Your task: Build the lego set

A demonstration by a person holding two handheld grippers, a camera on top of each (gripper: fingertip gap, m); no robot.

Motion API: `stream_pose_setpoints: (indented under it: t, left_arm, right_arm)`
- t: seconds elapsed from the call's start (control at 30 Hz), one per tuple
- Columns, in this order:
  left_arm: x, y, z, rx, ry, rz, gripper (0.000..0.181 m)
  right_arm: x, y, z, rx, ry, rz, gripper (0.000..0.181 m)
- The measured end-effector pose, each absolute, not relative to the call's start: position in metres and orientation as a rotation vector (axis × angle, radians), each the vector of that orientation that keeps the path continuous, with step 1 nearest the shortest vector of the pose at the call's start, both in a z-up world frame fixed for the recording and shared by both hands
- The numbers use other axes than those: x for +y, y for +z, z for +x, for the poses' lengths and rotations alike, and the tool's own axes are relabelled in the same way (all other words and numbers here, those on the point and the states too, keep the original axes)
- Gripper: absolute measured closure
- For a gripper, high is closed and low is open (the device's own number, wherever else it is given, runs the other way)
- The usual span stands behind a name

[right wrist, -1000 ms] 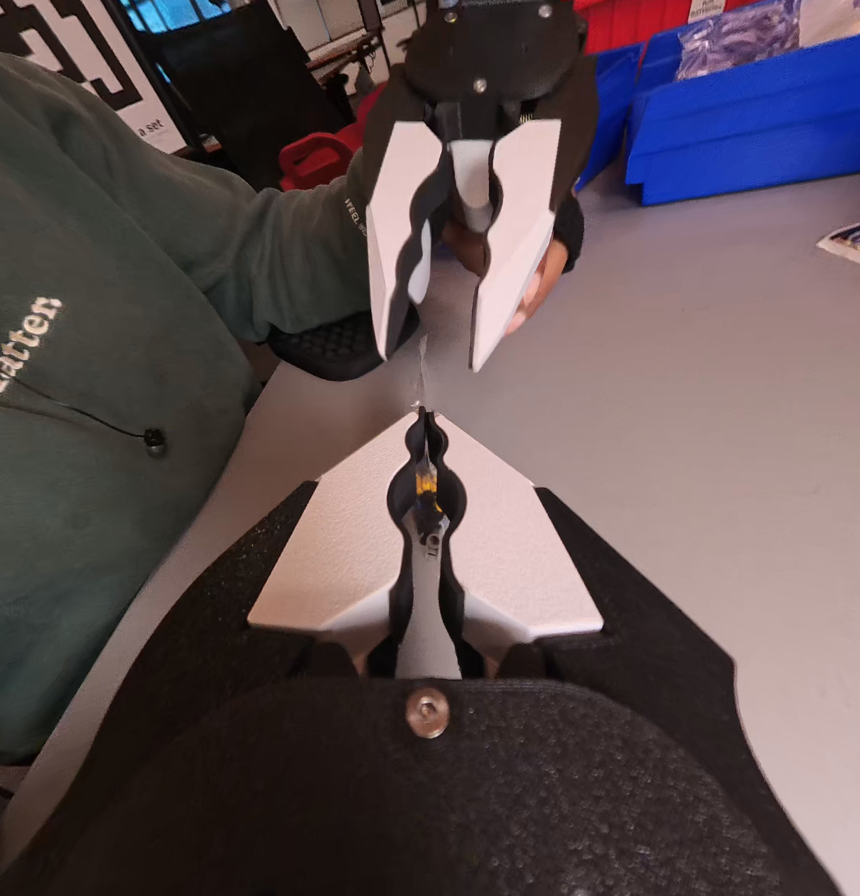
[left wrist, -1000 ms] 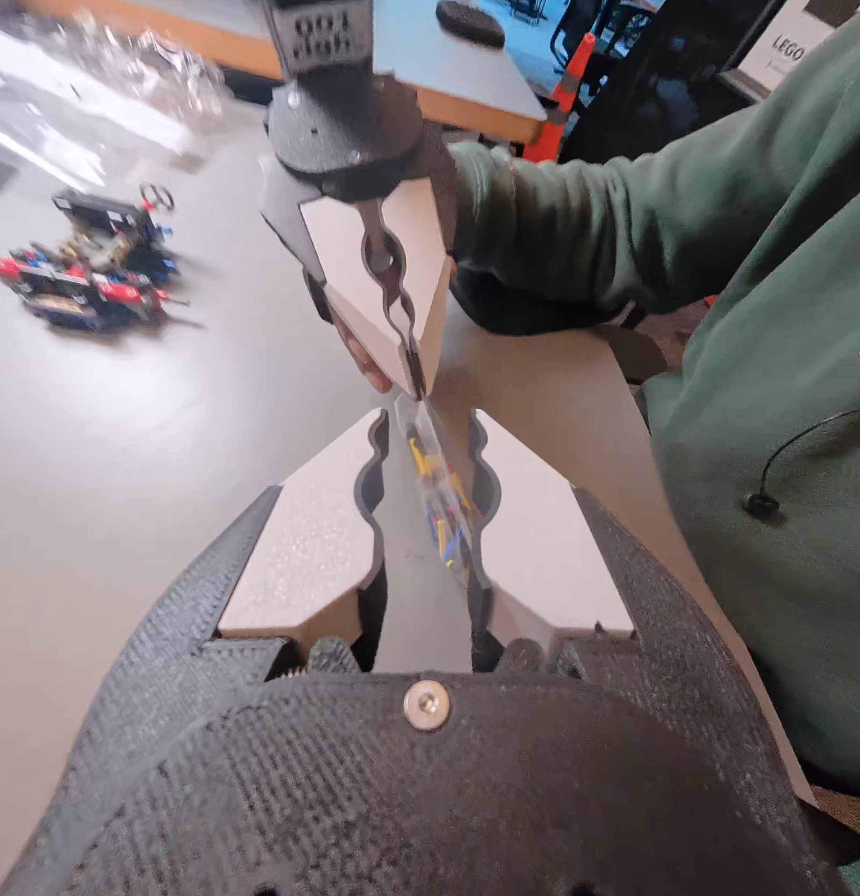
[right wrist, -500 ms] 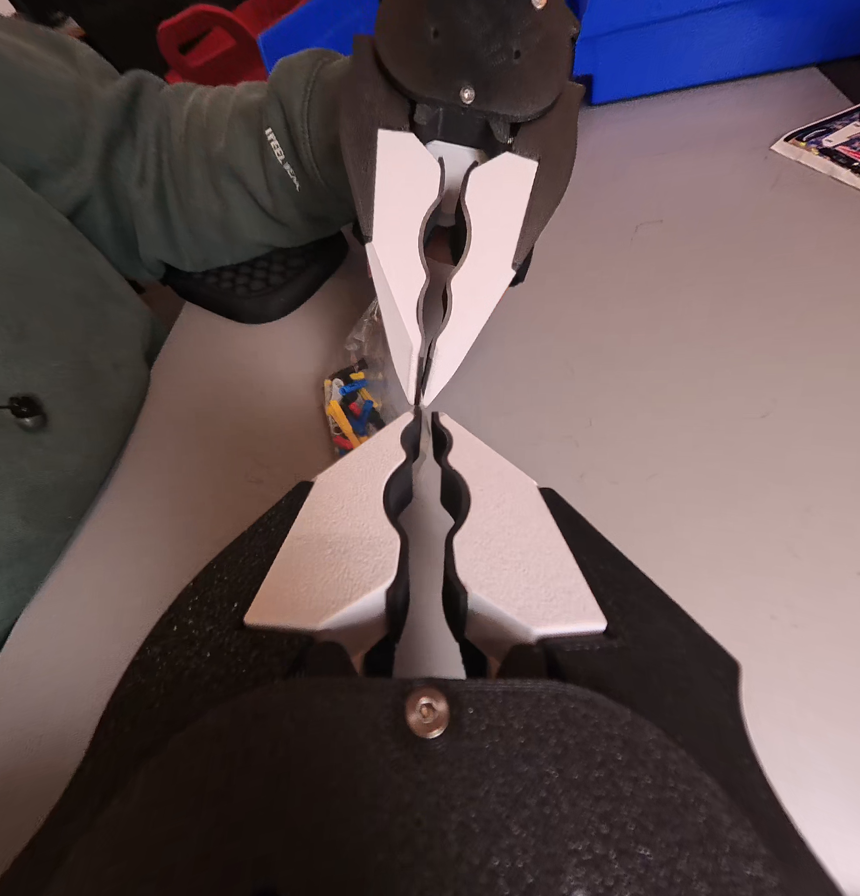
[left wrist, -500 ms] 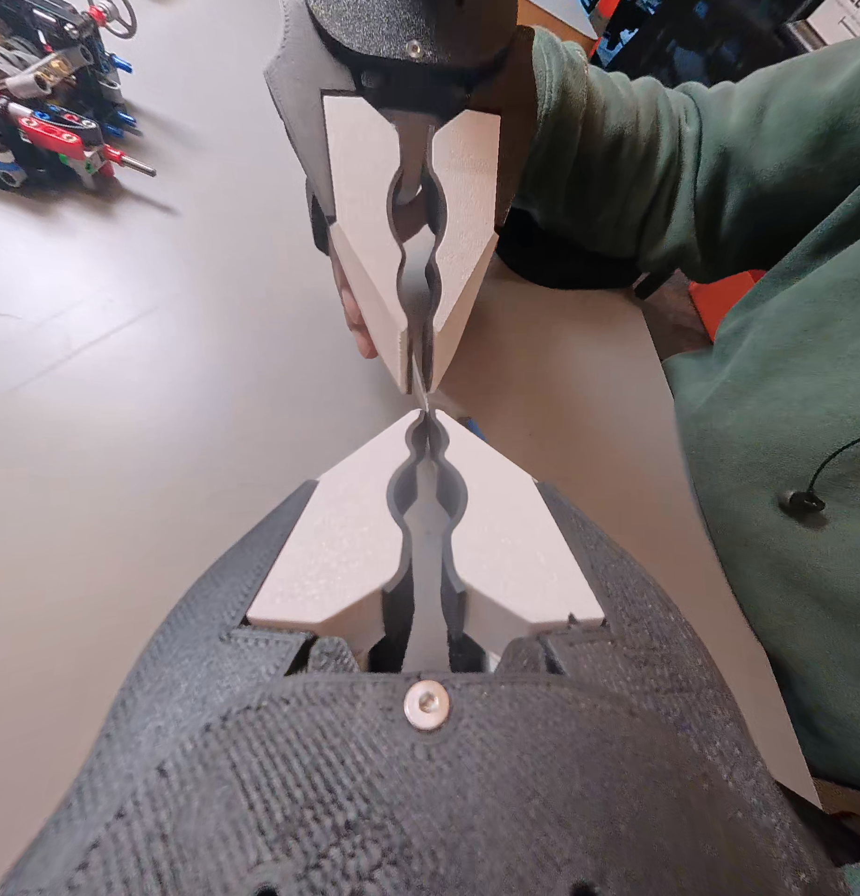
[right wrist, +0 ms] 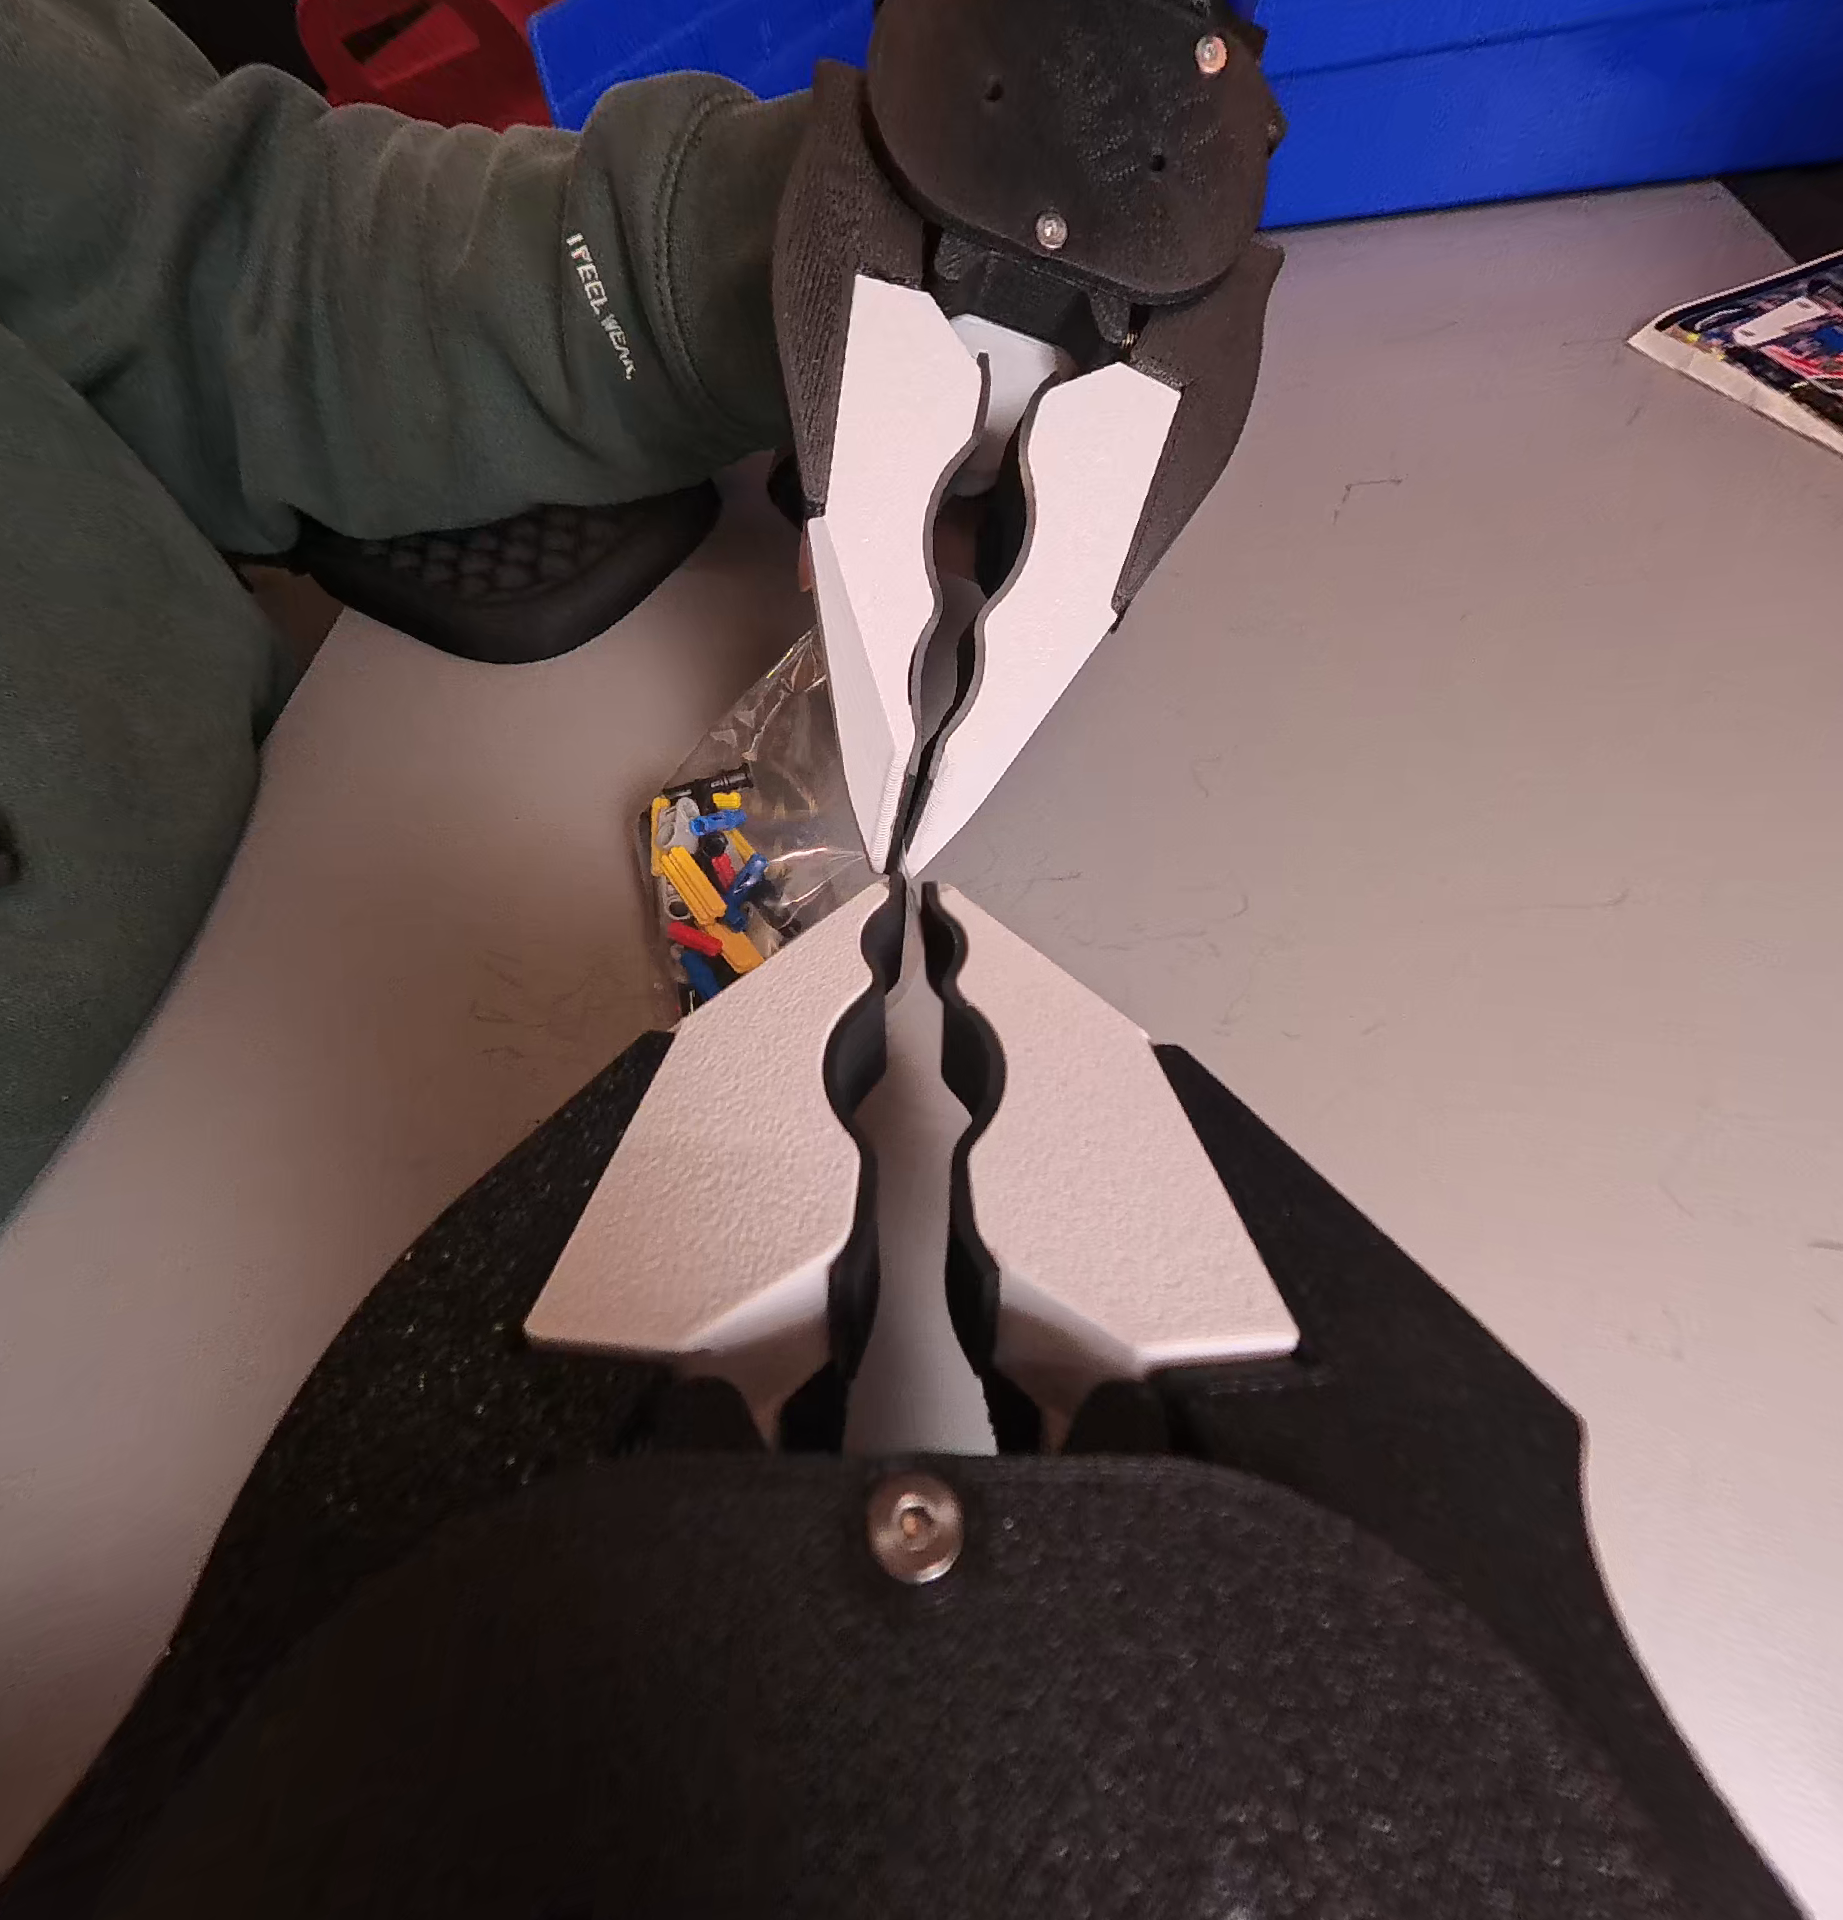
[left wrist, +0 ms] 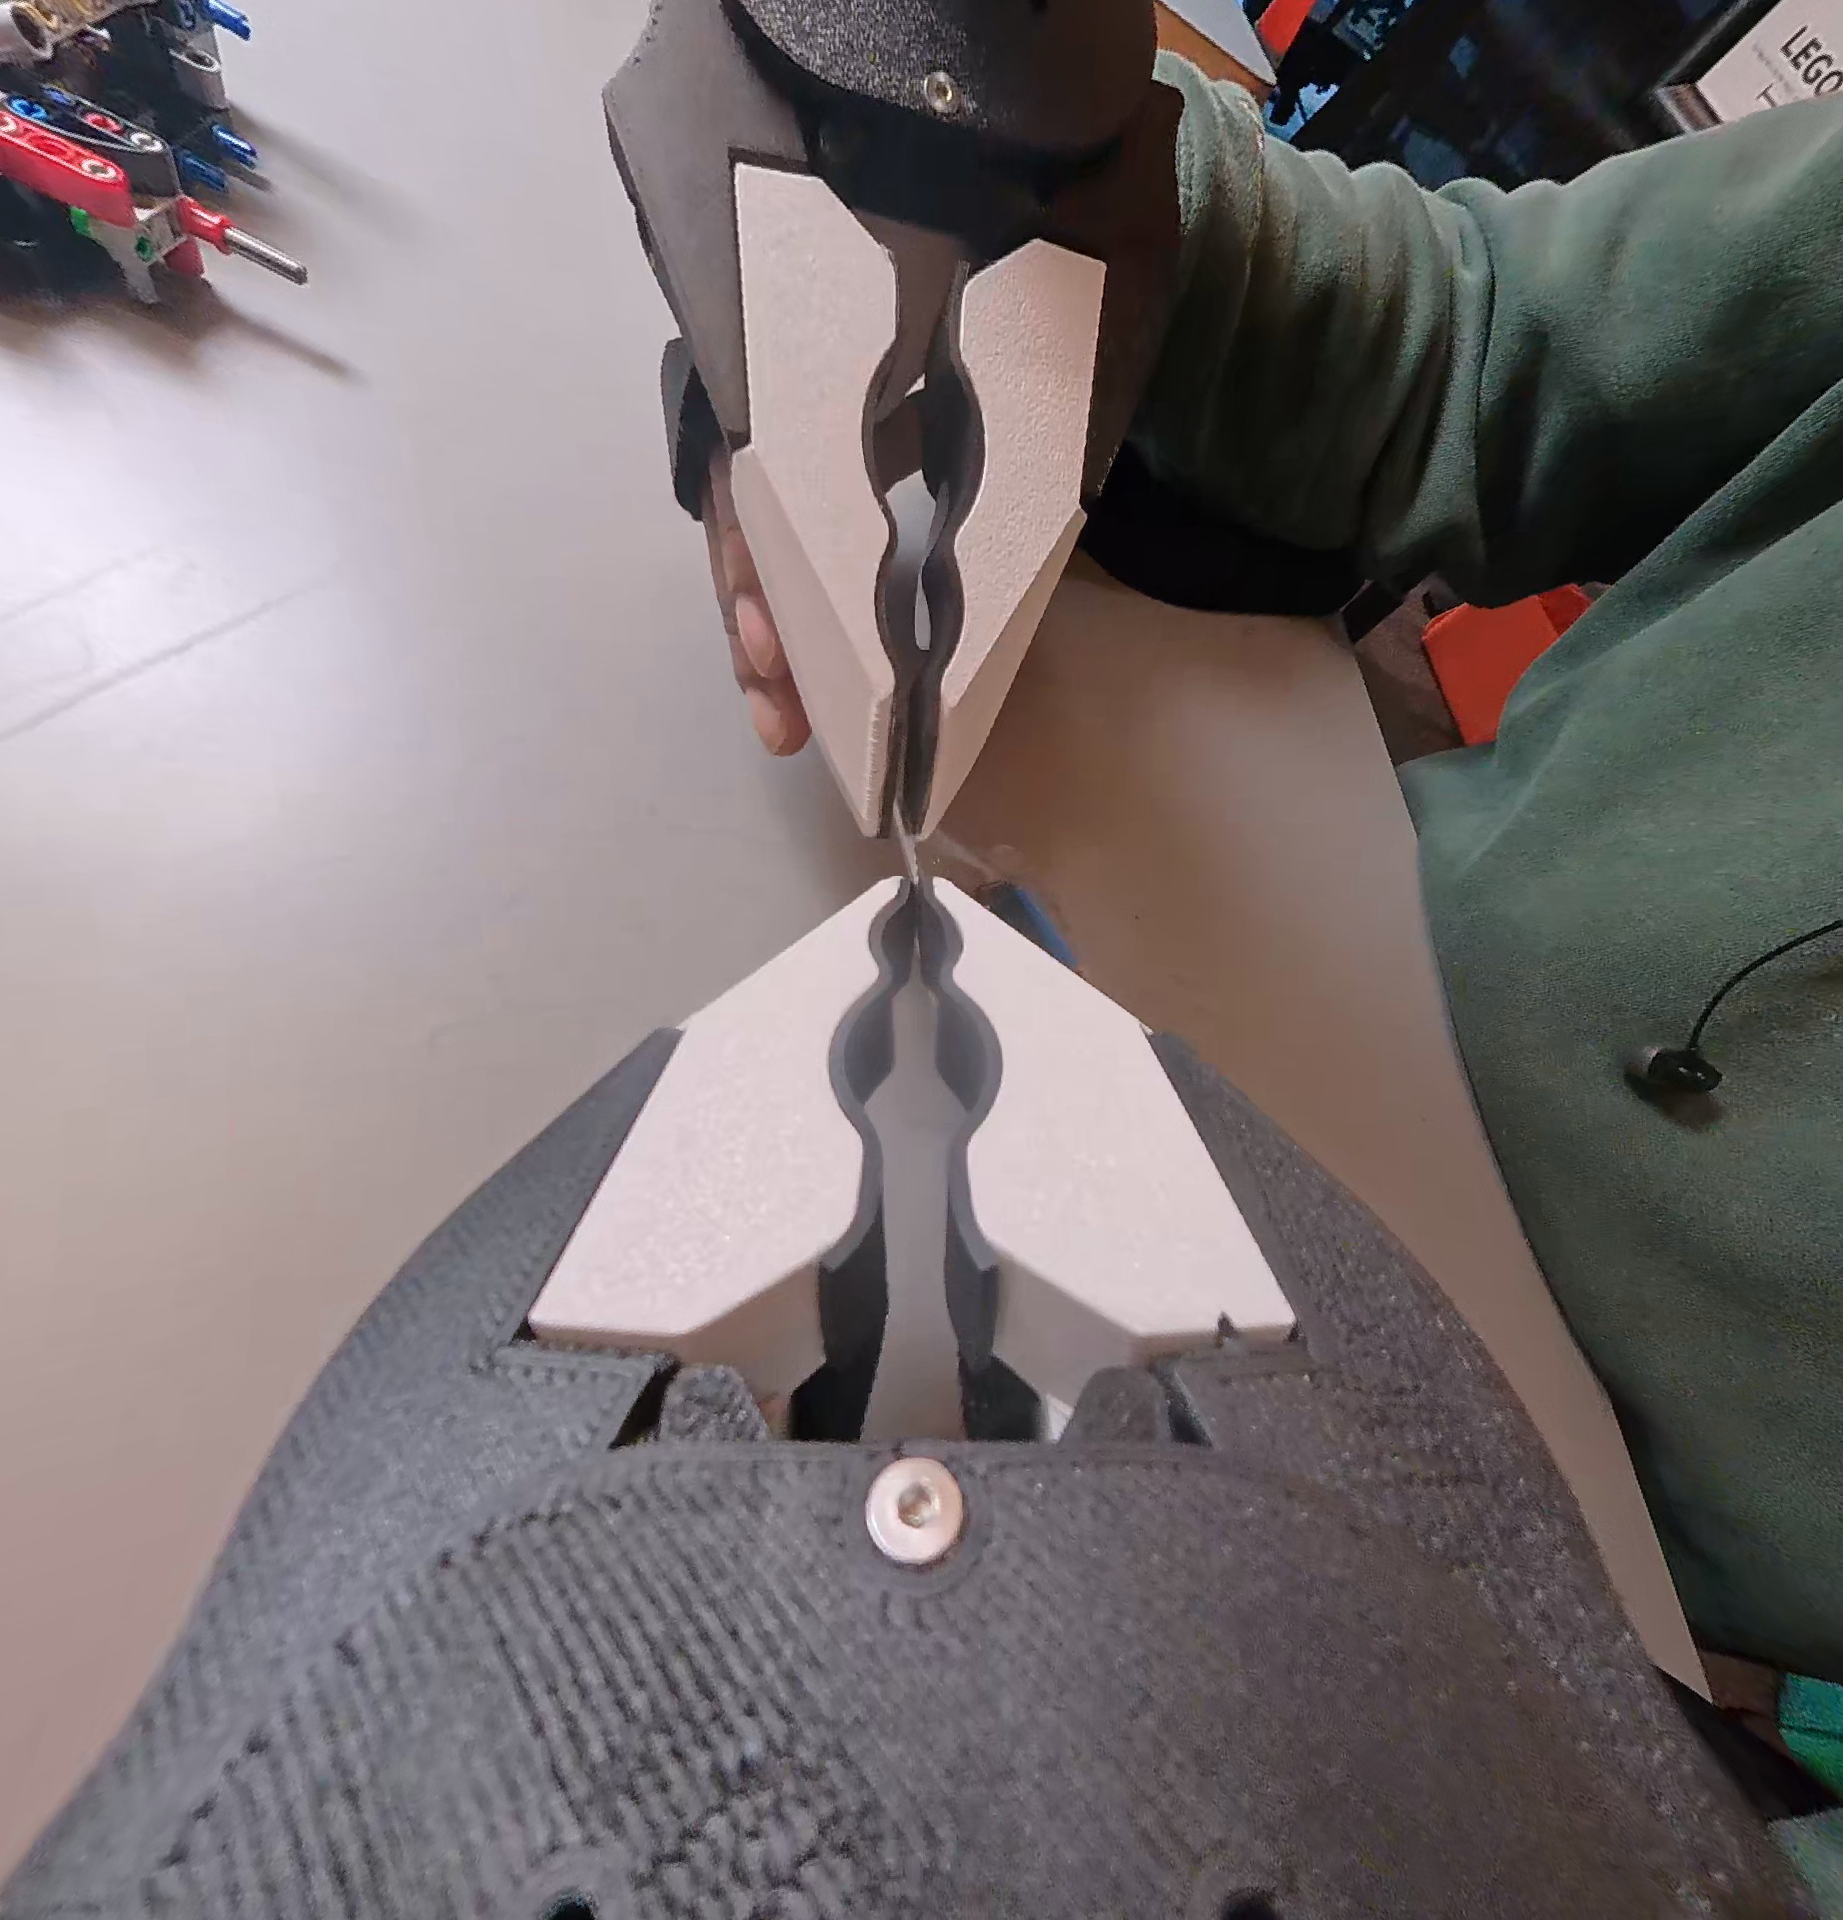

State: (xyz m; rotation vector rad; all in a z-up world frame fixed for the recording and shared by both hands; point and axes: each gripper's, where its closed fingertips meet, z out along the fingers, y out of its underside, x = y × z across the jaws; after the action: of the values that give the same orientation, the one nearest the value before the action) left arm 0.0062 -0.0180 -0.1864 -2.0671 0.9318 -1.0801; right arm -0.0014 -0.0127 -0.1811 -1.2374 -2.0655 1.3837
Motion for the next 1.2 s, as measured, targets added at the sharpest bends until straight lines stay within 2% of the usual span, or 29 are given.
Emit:
stream_pose_setpoints:
  t: [0.43,0.63,0.83,1.03,1.2]
  left_arm:
    - [-0.006,-0.182,0.006,0.801,-1.124,-2.044,0.176]
    - [-0.002,-0.183,0.005,0.772,-1.106,-2.052,0.181]
    - [-0.004,-0.182,0.010,0.617,-1.374,-2.080,0.181]
    - [-0.002,-0.194,0.008,0.584,-1.426,-2.131,0.181]
    - [-0.002,-0.195,0.009,0.594,-1.433,-2.128,0.181]
  right_arm:
    - [-0.010,-0.179,-0.004,-2.016,1.417,-1.255,0.181]
    - [-0.005,-0.180,-0.005,-1.998,1.362,-1.234,0.181]
    - [-0.005,-0.177,-0.001,-1.962,1.203,-0.996,0.181]
    - [-0.003,-0.191,-0.001,-1.993,0.939,-0.746,0.181]
    - [-0.004,-0.192,-0.001,-1.984,0.906,-0.693,0.181]
